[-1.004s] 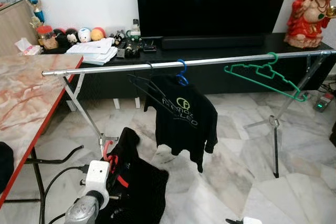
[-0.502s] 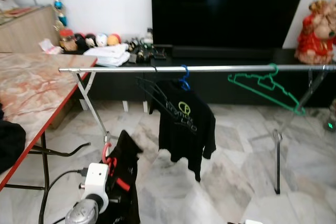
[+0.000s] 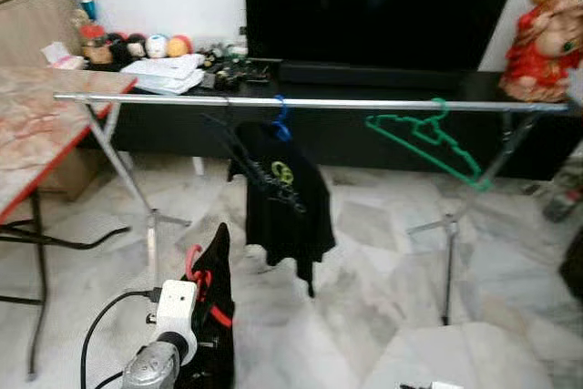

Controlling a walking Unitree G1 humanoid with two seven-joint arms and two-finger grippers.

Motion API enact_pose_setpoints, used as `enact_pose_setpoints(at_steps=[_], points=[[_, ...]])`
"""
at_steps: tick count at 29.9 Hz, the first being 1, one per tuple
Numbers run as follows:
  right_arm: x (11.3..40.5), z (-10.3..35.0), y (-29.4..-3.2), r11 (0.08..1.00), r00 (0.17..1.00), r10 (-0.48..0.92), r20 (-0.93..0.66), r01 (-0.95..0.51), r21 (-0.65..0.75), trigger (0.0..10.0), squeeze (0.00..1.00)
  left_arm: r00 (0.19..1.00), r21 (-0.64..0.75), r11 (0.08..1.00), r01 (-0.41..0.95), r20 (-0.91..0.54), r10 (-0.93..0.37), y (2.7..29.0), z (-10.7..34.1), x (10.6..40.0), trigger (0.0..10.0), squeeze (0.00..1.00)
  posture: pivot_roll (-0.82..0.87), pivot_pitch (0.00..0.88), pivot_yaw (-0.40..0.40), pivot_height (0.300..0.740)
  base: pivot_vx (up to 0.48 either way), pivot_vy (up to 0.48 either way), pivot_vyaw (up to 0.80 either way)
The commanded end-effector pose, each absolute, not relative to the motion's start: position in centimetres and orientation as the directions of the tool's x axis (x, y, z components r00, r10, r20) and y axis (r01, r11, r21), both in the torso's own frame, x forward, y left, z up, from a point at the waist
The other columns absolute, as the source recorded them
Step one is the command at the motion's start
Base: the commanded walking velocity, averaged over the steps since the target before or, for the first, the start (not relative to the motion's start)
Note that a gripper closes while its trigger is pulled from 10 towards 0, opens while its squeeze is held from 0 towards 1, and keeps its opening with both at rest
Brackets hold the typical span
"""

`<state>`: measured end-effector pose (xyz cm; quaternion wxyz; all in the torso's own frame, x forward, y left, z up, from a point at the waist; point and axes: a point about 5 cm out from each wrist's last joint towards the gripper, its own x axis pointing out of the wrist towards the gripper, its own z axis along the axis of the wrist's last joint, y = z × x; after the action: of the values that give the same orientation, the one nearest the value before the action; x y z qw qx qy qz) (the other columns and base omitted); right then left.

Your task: Hang hanger

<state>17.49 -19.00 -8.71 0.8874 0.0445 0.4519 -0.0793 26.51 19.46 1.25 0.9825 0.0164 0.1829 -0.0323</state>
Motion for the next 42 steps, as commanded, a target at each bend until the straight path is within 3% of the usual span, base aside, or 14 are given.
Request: enact_pose_setpoints(at_steps=[1,10,14,18,31,42], points=[[17.4,-8.8,-18.6,0.986,0.567,-0.097,-0.818,0.168,0.0,10.0,0.0,0.94,0.044,0.995,0.091,-0.334,-0.071,19.1,1.9,27.0,10.0,0.0,0.02,0.048,-0.001,0.74,0.0,-0.48,0.0],[19.4,-8.1,-16.4,0.988,0.598,-0.087,-0.797,0.154,0.008,10.0,0.0,0.94,0.039,0.995,0.093,-0.333,-0.075,18.9,1.8,26.9,10.0,0.0,0.01,0.044,0.001,0.74,0.0,-0.48,0.0],[18.9,-8.1,-18.5,0.987,0.6,-0.103,-0.794,0.159,-0.008,10.0,0.0,0.935,0.076,0.987,0.138,-0.338,-0.105,18.3,1.7,26.8,10.0,0.0,0.01,0.043,0.001,0.74,0.0,-0.48,0.0],[18.7,-8.1,-19.0,0.987,0.599,-0.108,-0.794,0.162,-0.012,10.0,0.0,0.933,0.083,0.984,0.156,-0.339,-0.119,18.0,1.7,26.7,10.0,0.0,0.01,0.043,0.001,0.74,0.0,-0.48,0.0],[18.1,-8.3,-19.9,0.987,0.595,-0.106,-0.797,0.161,-0.011,10.0,0.0,0.946,0.072,0.991,0.111,-0.314,-0.083,18.3,2.1,26.9,10.0,0.0,0.01,0.041,0.0,0.74,0.0,0.0,0.0],[17.0,-8.9,-19.2,0.988,0.571,-0.08,-0.817,0.155,0.011,10.0,0.0,0.946,0.073,0.991,0.108,-0.313,-0.08,18.3,2.1,26.9,10.0,0.0,0.01,0.043,0.002,0.74,0.346,0.0,0.0]])
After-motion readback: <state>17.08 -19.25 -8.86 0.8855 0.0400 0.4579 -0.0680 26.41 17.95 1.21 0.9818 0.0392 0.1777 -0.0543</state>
